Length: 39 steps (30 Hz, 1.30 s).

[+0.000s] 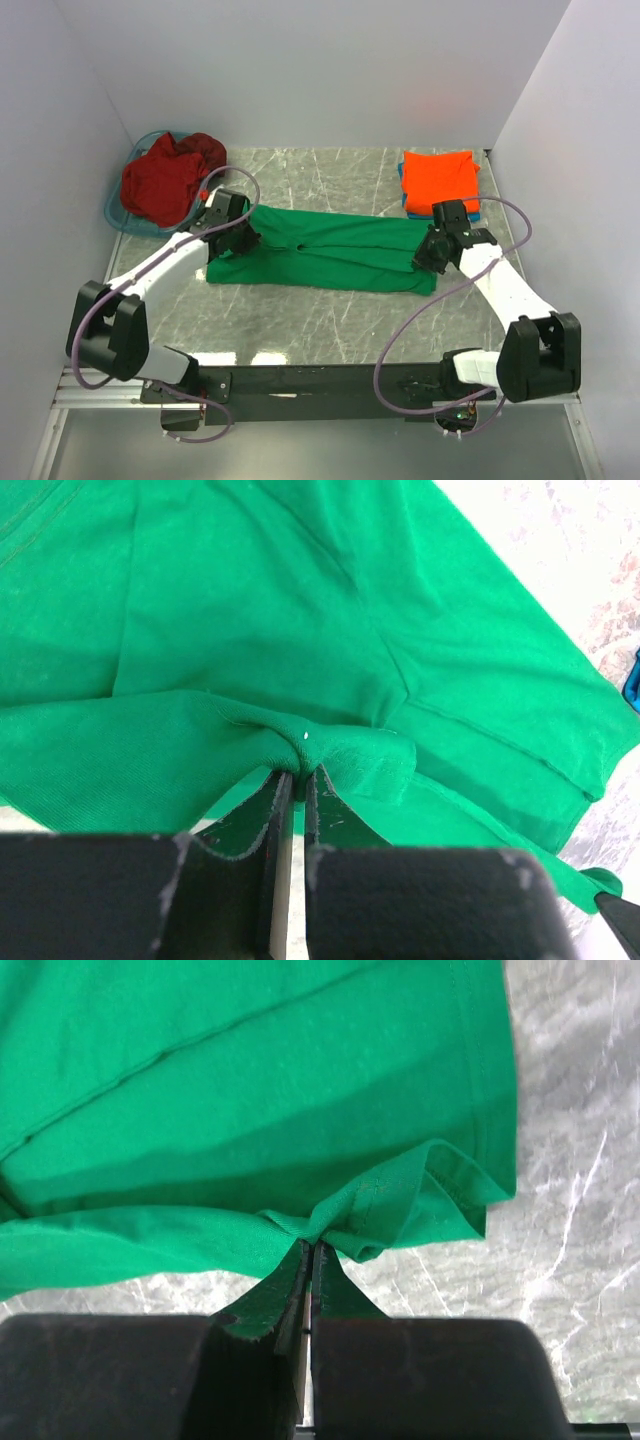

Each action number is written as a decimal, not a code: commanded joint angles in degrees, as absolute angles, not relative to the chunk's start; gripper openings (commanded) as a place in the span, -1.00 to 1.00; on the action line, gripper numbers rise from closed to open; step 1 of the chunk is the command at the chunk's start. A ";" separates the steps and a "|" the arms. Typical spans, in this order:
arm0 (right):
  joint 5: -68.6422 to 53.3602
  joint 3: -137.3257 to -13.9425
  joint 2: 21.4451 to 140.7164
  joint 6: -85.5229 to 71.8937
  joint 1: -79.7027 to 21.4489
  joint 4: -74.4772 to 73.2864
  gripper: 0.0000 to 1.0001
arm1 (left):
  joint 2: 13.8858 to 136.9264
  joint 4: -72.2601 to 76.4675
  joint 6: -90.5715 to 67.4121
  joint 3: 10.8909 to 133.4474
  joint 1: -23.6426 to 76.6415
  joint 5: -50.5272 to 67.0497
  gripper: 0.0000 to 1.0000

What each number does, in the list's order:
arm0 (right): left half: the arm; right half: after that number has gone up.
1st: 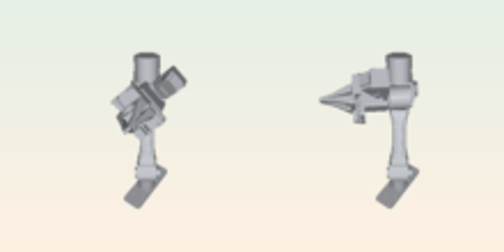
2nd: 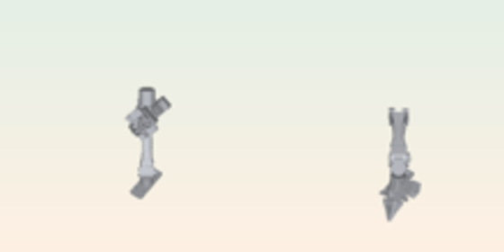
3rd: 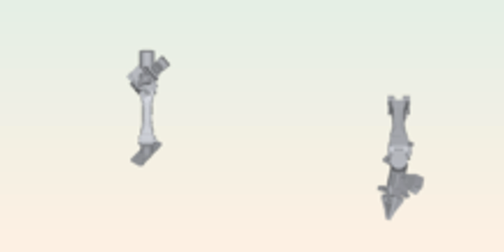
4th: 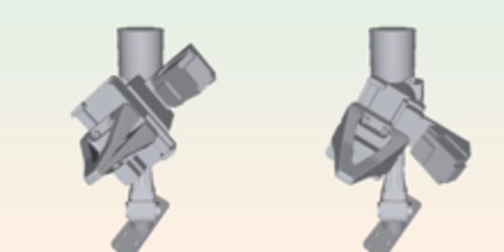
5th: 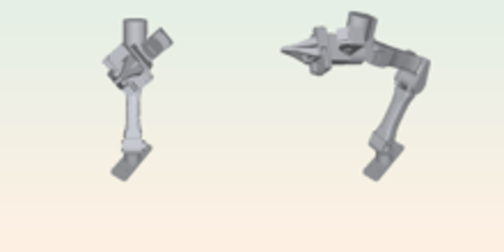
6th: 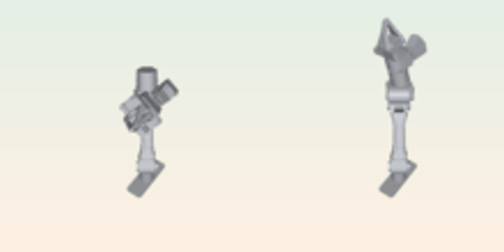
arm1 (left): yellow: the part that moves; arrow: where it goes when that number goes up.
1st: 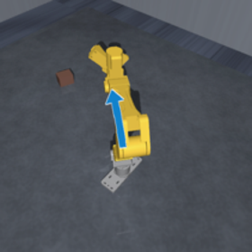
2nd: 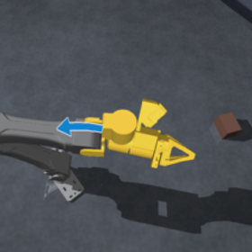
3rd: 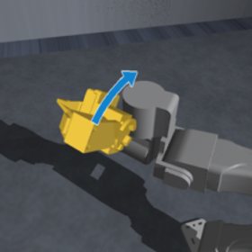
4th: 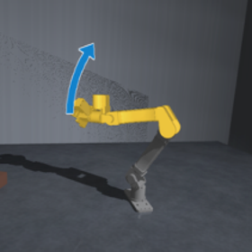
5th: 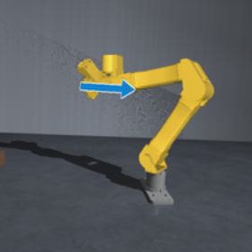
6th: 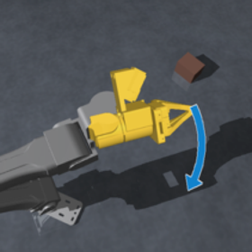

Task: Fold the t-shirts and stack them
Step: Fold the tshirt

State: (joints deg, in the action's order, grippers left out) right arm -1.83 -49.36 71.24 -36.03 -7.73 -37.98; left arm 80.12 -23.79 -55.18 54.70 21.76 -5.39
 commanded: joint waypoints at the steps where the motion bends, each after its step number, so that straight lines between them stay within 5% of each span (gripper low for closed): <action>1: -0.09 -53.43 73.29 -34.54 -7.73 -35.60 -1.00 | 81.73 -20.65 -52.91 58.27 20.66 -4.22 -0.99; 10: 2.28 -58.97 81.99 -34.10 -7.38 -34.89 -0.99 | 89.02 -18.38 -50.10 61.08 18.20 -3.16 -0.90; 14: 3.77 -62.91 87.44 -34.28 -6.94 -34.54 -0.53 | 93.33 -16.70 -50.36 63.10 15.65 -2.29 0.67; 16: 7.72 -65.55 90.34 -33.93 -6.94 -34.37 0.01 | 95.35 -14.77 -50.27 64.86 14.16 -3.07 0.99; 21: 8.88 -68.64 91.15 -33.05 -7.12 -36.47 0.54 | 98.09 -16.43 -48.25 71.89 12.39 0.52 0.99; 30: 2.38 -58.45 80.16 -27.52 -7.73 -31.73 0.69 | 86.94 -11.17 -51.15 56.17 13.27 5.97 0.99; 39: -3.27 -66.16 89.36 -23.72 -9.75 -28.38 0.70 | 90.77 -5.72 -51.77 52.38 14.85 10.98 0.99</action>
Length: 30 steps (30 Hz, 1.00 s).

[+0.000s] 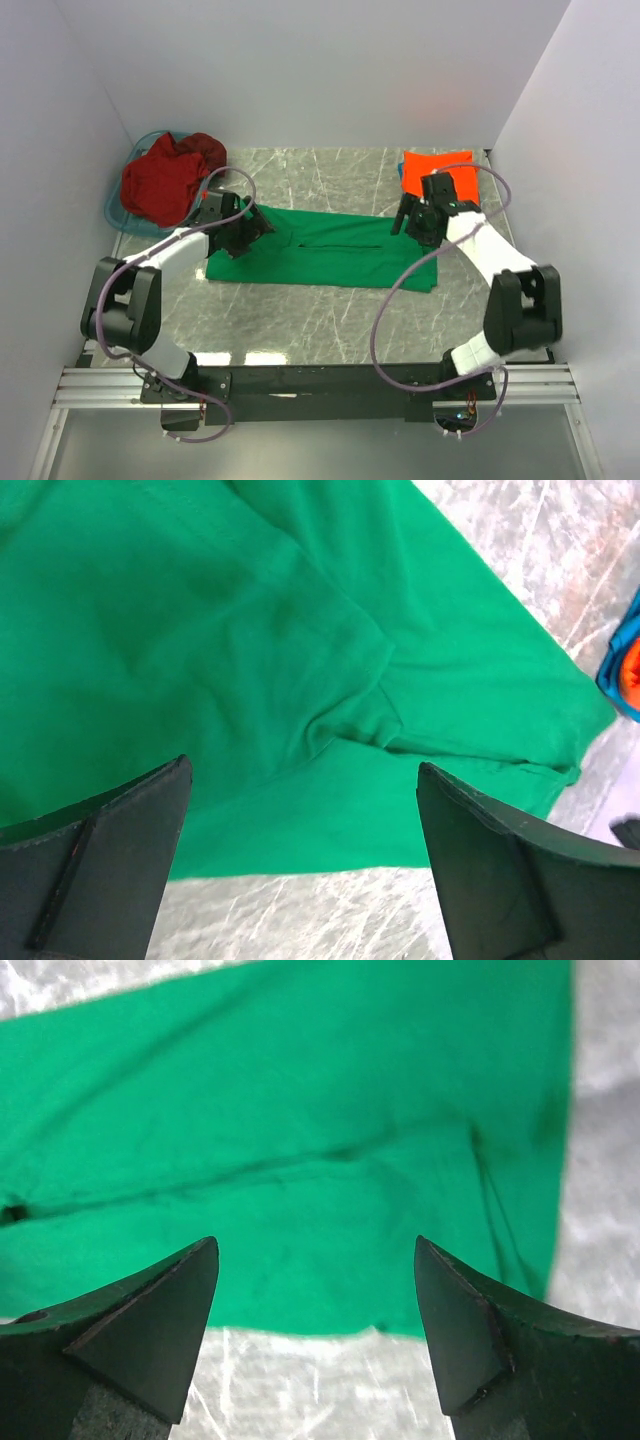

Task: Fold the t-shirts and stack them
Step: Fold the tshirt

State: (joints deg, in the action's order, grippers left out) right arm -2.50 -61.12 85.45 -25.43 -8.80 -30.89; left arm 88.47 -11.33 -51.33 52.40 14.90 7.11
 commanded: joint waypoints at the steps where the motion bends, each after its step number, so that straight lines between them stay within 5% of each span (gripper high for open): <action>1: -3.08 -69.14 93.04 -23.56 -9.93 -28.82 0.70 | 91.66 -4.58 -51.77 52.56 14.85 10.38 0.99; 10: -6.50 -77.26 108.36 -23.20 -11.95 -28.65 0.73 | 106.07 -5.79 -50.98 63.09 14.68 7.92 0.99; 20: -5.98 -59.61 101.18 -25.57 -15.55 -25.14 0.74 | 121.28 -9.23 -49.40 83.29 14.68 9.13 0.99; 30: -12.91 -43.15 88.07 -39.70 -42.05 -19.70 0.75 | 137.35 -7.11 -51.42 103.25 18.01 15.29 0.99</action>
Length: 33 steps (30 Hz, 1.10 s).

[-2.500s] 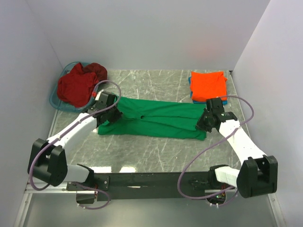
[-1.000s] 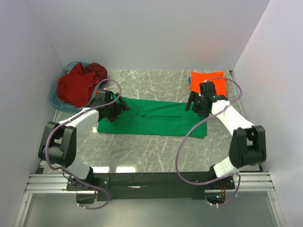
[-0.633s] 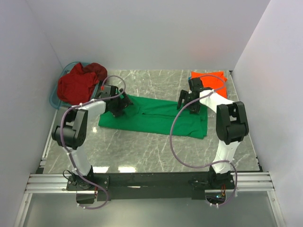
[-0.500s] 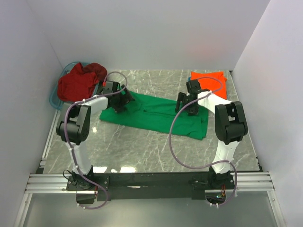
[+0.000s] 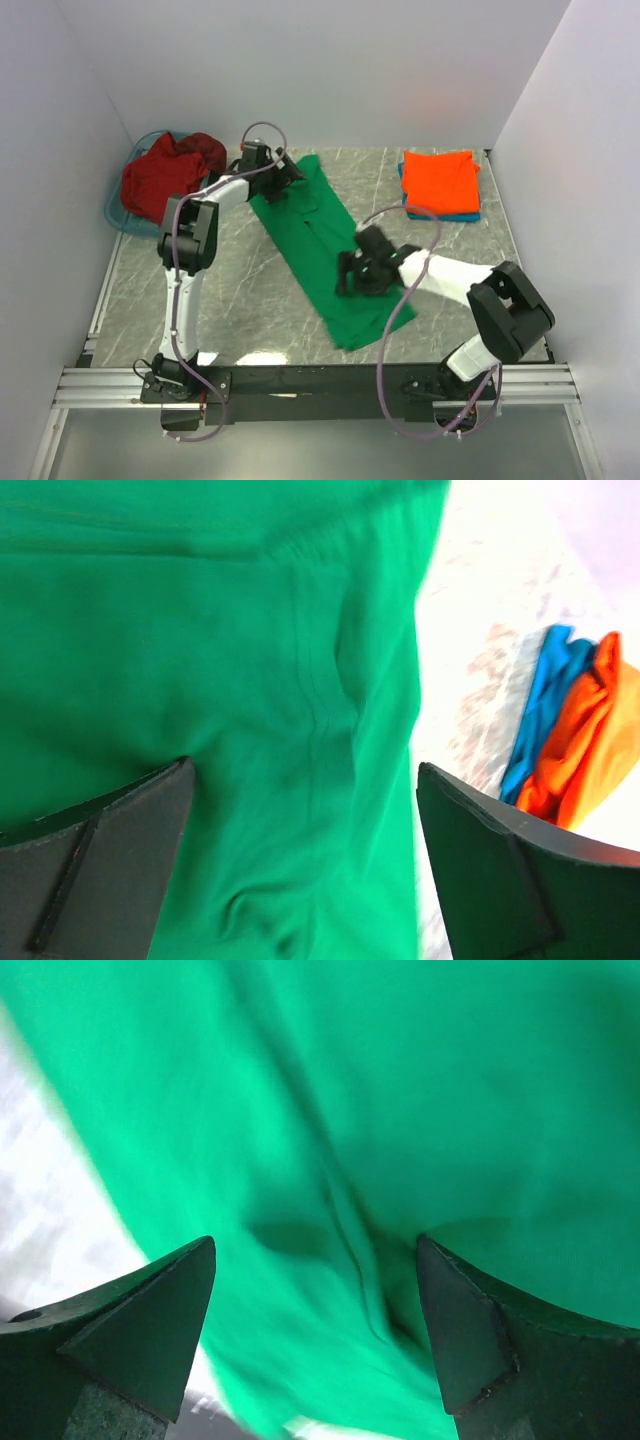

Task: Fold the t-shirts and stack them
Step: Fold the tshirt

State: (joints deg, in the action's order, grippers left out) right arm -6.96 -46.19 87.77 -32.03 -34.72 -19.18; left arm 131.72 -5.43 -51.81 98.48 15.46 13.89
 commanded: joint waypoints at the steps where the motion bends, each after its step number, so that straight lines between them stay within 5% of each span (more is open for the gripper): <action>1: -13.62 -43.59 88.50 -40.60 -44.27 -18.99 0.75 | 138.59 -7.64 -51.59 105.27 18.45 15.21 0.99; 7: -13.54 -49.56 91.66 -41.84 -53.16 -18.89 0.75 | 144.93 -1.43 -58.44 112.50 20.30 18.19 0.99; 20: -5.81 -53.52 84.03 -38.68 -54.32 -24.60 0.76 | 146.08 -2.37 -58.80 122.34 20.74 18.71 0.99; 24: -0.10 -54.40 75.35 -38.67 -54.32 -25.40 0.76 | 134.70 -4.66 -55.21 119.81 20.92 19.87 0.99; 33: 13.70 -47.91 59.61 -43.85 -53.44 -26.80 0.84 | 95.22 -4.92 -47.55 82.91 21.09 17.75 0.99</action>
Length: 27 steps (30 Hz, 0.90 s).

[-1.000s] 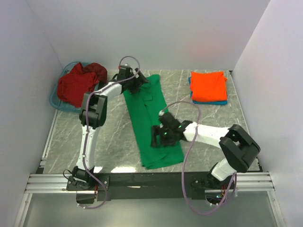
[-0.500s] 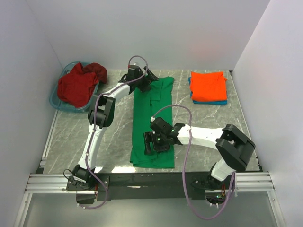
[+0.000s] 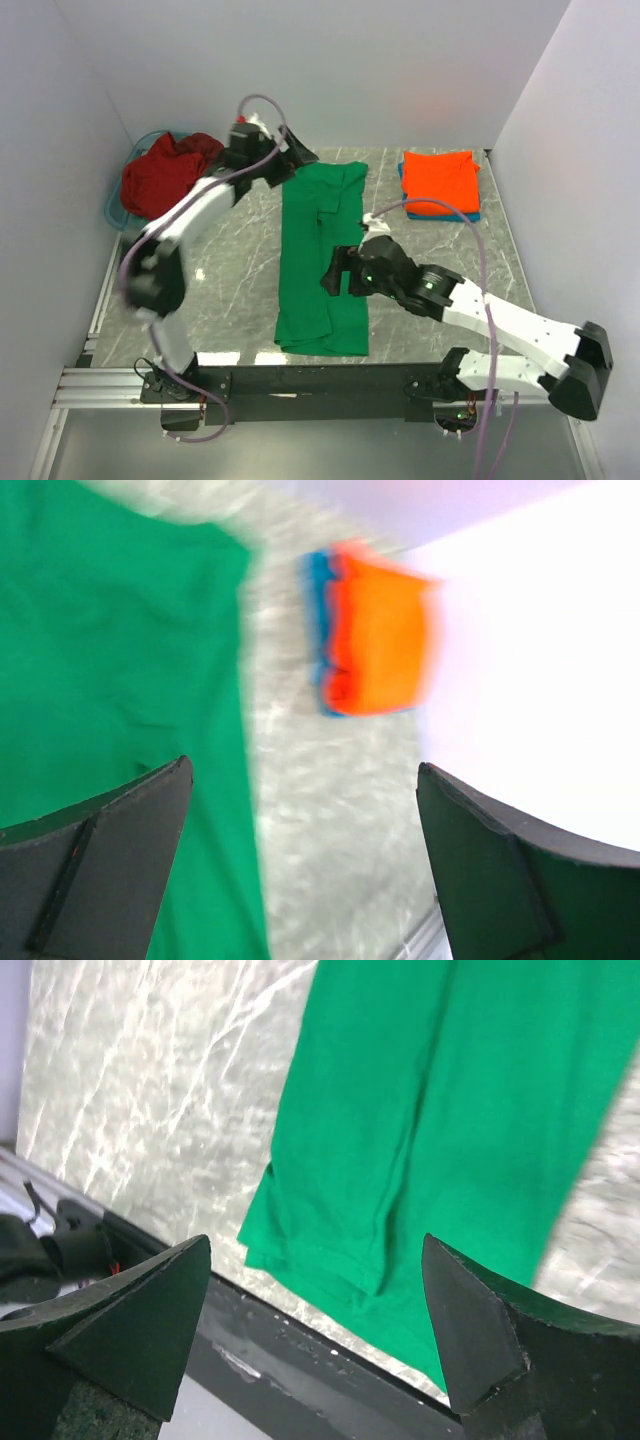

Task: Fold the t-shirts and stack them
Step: Fold the tshirt

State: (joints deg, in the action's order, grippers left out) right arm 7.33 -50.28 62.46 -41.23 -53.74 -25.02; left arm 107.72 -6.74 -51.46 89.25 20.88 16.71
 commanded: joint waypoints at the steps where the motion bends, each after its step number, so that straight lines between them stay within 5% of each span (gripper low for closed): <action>1: 13.97 -46.60 58.63 -44.29 -53.35 -26.81 0.85 | 92.23 -5.18 -47.72 76.62 21.27 18.10 0.99; 17: 12.93 -31.73 48.17 -51.94 -52.65 -21.98 0.89 | 43.89 -29.52 -57.03 35.34 30.32 8.01 0.99; 27: 12.22 -29.63 49.39 -51.77 -52.73 -22.33 0.89 | 35.42 -30.15 -65.56 23.04 31.29 14.49 0.99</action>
